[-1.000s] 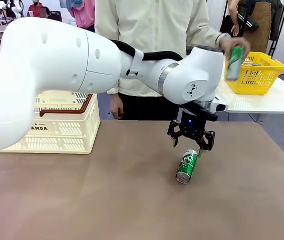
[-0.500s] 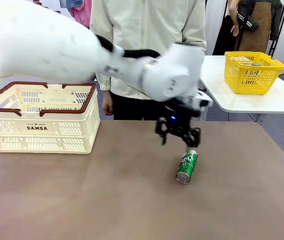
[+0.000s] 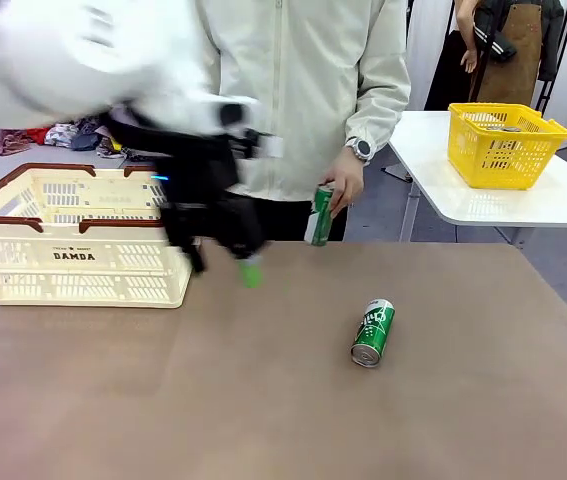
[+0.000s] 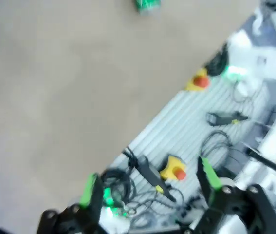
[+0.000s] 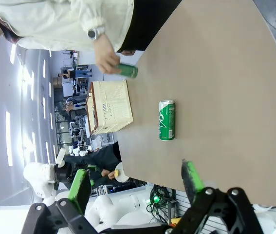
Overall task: Place the drinks into the Shopping basket.
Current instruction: Pick up one drink and place it into the Shopping basket.
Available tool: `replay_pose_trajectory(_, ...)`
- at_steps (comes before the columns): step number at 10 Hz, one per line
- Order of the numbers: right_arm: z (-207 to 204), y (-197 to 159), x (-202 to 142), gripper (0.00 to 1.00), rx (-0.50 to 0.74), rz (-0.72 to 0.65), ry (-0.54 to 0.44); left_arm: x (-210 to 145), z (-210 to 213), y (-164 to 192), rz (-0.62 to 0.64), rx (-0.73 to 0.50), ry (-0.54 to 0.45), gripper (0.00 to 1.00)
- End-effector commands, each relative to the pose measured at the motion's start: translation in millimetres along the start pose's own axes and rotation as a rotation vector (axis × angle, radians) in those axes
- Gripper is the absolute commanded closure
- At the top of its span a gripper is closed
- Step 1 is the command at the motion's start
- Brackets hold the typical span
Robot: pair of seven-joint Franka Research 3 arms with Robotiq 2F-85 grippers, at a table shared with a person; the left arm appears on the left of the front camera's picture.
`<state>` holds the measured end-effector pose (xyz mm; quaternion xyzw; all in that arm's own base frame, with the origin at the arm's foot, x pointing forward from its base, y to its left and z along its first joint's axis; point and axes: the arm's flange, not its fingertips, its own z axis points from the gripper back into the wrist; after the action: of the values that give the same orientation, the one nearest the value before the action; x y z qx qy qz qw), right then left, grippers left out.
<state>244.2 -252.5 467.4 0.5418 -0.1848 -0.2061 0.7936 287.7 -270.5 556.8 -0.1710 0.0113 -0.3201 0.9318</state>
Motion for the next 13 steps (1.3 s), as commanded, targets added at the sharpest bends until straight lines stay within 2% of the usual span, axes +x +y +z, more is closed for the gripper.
replay_pose_trajectory(1,2,-1,0,0.0,0.009,0.017,-0.002,-120,44,62,0.015,-0.058,-0.141,0.0)
replay_pose_trajectory(3,2,-1,0,0.0,0.009,0.017,-0.002,-177,45,102,0.055,-0.123,-0.279,0.0)
replay_pose_trajectory(5,2,-1,0,0.0,0.009,0.017,-0.002,-203,36,109,0.051,-0.15,-0.389,0.0)
replay_pose_trajectory(8,2,-1,0,0.0,0.009,0.017,-0.002,-199,33,102,0.074,-0.146,-0.425,0.0)
replay_pose_trajectory(13,2,-1,0,0.0,0.009,0.017,-0.002,-169,36,102,0.103,-0.152,-0.364,0.0)
